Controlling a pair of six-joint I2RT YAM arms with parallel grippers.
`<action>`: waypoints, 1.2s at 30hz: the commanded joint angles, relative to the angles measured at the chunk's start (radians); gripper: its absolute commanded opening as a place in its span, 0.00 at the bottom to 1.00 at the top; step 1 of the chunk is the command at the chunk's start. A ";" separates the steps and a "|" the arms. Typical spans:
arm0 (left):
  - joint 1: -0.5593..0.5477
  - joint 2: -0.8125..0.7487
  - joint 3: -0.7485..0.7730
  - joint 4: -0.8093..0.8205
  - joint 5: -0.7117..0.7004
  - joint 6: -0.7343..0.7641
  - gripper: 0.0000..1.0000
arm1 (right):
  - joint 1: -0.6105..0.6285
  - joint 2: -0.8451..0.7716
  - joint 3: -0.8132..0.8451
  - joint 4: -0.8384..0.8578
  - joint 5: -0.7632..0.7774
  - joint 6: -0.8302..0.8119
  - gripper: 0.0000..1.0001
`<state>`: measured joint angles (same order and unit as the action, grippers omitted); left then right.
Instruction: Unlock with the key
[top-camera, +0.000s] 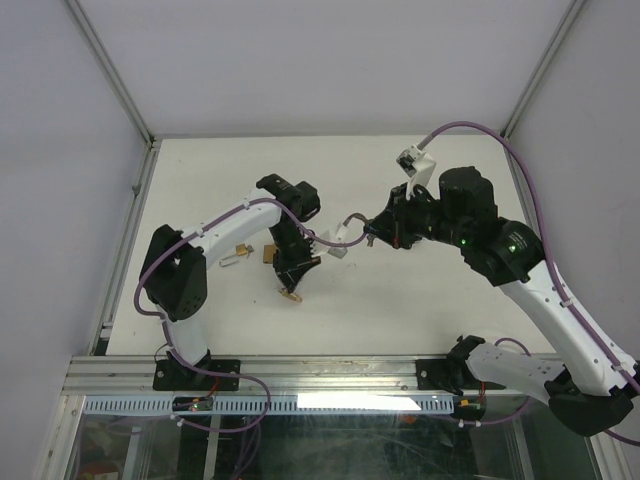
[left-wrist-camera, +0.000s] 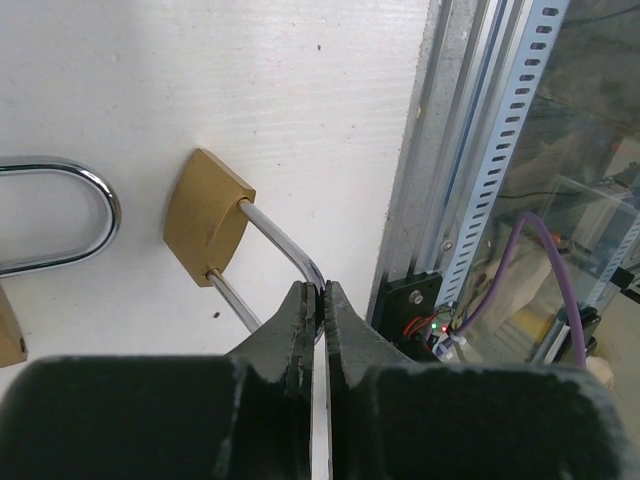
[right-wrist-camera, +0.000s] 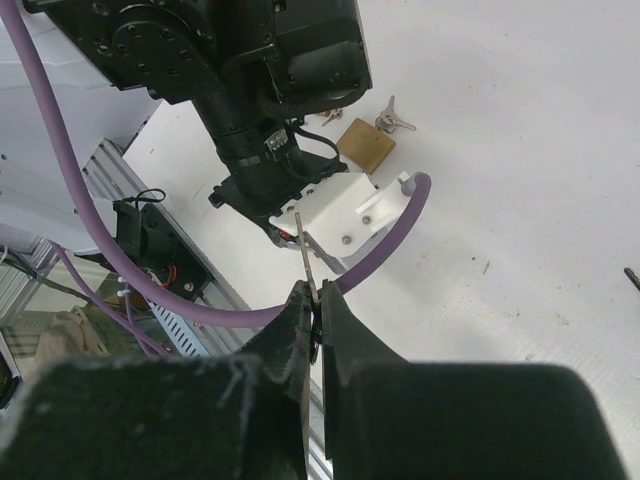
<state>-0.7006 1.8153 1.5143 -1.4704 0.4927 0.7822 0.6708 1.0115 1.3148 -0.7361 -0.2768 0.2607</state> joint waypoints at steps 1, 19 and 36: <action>0.001 0.016 0.080 0.072 0.019 0.012 0.00 | 0.007 -0.004 0.025 0.010 -0.030 -0.003 0.00; 0.005 -0.014 0.100 0.131 0.050 0.074 0.69 | 0.007 0.006 0.032 0.009 -0.040 -0.007 0.00; -0.038 -0.229 -0.401 0.594 -0.126 0.322 0.93 | 0.007 -0.037 0.003 0.025 -0.018 0.003 0.00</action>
<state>-0.7124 1.6638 1.1893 -1.0714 0.3996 1.0424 0.6731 1.0069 1.3140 -0.7483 -0.2993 0.2611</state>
